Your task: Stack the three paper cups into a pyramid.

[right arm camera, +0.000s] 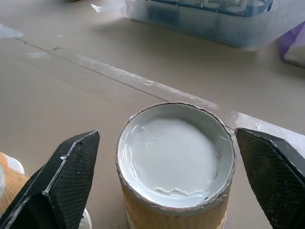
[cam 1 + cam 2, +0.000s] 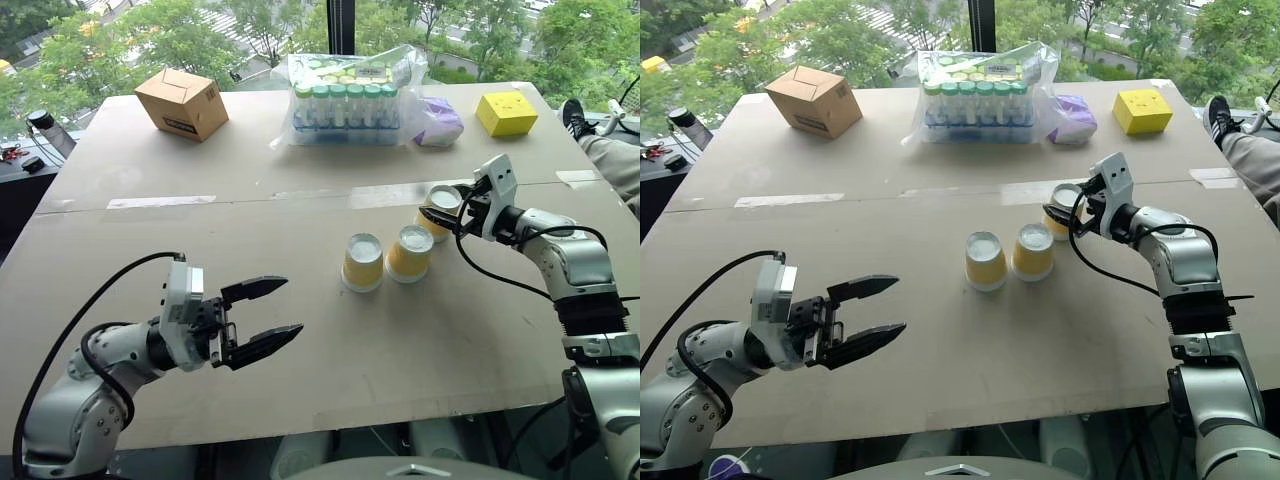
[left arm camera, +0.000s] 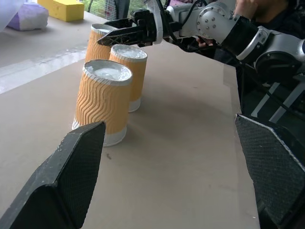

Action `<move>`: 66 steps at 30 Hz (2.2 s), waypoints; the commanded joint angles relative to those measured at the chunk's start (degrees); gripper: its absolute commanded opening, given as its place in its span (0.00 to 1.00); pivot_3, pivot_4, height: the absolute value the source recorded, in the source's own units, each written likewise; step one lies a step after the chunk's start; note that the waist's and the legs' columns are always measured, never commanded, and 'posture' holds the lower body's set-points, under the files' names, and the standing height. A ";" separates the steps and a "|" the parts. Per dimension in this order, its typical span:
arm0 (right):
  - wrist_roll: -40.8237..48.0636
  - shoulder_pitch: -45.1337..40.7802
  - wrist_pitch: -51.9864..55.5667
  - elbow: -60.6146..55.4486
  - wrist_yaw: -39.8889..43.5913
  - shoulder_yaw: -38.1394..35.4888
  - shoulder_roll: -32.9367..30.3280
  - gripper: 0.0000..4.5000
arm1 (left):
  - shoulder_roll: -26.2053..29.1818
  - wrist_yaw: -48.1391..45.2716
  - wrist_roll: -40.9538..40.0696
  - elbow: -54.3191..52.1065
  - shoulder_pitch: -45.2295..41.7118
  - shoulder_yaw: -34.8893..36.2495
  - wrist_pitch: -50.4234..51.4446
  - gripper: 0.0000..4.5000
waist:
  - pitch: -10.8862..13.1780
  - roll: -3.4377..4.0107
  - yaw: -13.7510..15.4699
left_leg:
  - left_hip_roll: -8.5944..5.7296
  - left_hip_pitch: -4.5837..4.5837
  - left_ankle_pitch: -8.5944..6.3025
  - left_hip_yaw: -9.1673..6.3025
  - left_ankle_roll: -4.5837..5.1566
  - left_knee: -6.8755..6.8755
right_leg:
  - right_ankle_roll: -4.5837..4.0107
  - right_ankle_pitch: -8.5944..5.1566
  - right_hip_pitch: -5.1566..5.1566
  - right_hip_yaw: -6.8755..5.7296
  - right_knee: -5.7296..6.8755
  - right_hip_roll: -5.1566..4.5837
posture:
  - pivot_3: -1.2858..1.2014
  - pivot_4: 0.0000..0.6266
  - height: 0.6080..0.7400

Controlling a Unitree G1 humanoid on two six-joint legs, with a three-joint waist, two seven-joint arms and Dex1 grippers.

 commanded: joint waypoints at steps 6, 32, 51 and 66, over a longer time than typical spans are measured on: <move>-1.07 -1.44 -4.65 -1.37 2.95 -1.81 -0.89 0.49 | 1.00 1.75 -3.24 -2.71 -2.76 0.42 1.10 1.00 | 0.03 0.04 -0.05 | 0.00 0.00 0.00 0.02 0.00 -0.02 | 0.00 0.00 -0.02 0.01 -0.01 0.00 | 0.52 0.24 1.00; 13.89 -3.88 16.76 -33.03 12.77 4.12 -9.31 0.49 | 2.86 -6.29 -8.44 1.66 -0.60 5.24 1.14 1.00 | 0.11 0.17 0.09 | 0.04 -0.05 0.00 0.01 0.00 -0.32 | -0.01 -0.01 -0.15 -0.03 -0.19 -0.02 | 0.52 0.24 1.00; 10.87 -5.38 13.07 -29.95 15.14 3.54 -9.46 0.99 | 0.21 -1.13 -7.79 -0.03 1.53 5.32 -0.07 1.00 | 0.11 0.18 0.17 | 0.05 -0.06 0.00 0.00 0.00 -0.37 | -0.01 -0.01 -0.17 -0.03 -0.23 -0.03 | 0.52 0.24 1.00; 17.65 36.37 -1.66 -43.50 22.38 -27.70 -15.73 0.99 | -5.63 15.49 -6.31 -2.69 4.03 7.99 -0.39 1.00 | 0.10 0.17 1.44 | 0.01 -0.12 0.00 0.02 0.00 -0.38 | 0.00 -0.01 -0.16 -0.04 -0.28 -0.13 | 0.52 0.24 1.00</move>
